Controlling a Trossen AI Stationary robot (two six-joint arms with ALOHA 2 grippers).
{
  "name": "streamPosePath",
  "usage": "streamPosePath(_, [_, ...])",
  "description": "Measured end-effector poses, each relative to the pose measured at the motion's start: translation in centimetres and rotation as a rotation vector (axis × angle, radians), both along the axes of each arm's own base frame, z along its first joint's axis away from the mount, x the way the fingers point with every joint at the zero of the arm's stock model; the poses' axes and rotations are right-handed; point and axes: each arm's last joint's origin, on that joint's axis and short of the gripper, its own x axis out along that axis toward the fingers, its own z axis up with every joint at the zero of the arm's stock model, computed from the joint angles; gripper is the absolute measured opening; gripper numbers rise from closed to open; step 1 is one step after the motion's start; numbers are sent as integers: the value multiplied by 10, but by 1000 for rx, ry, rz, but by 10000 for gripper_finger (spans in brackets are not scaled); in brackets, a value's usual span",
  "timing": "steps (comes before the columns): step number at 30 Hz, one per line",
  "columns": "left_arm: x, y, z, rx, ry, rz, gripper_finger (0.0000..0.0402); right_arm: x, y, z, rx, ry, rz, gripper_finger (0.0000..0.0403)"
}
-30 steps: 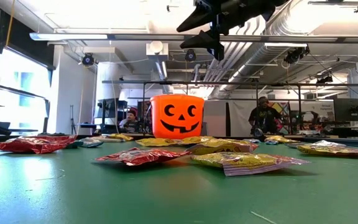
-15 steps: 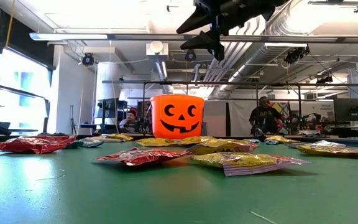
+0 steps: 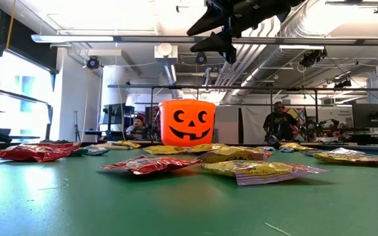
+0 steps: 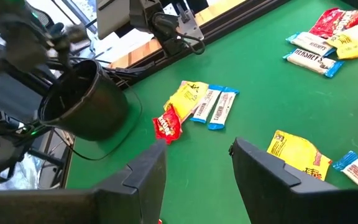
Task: Sort candy by brand, put in halloween buckets
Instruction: Put the red candy into the black bucket
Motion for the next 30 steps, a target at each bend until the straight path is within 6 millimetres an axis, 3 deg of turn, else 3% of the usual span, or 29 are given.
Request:
streamPosePath(6, [-5,14,56,-95,-119,36,154,0,0,0,-11,-4,23,169])
streamPosePath(11, [-3,44,73,-29,-181,155,146,0,0,0,-10,-4,23,169])
streamPosePath(20, [36,89,53,122,-240,135,114,-1,3,1,19,-7,79,169])
streamPosePath(30, [76,126,-7,-2,-329,56,78,-18,23,16,-58,22,50,169])
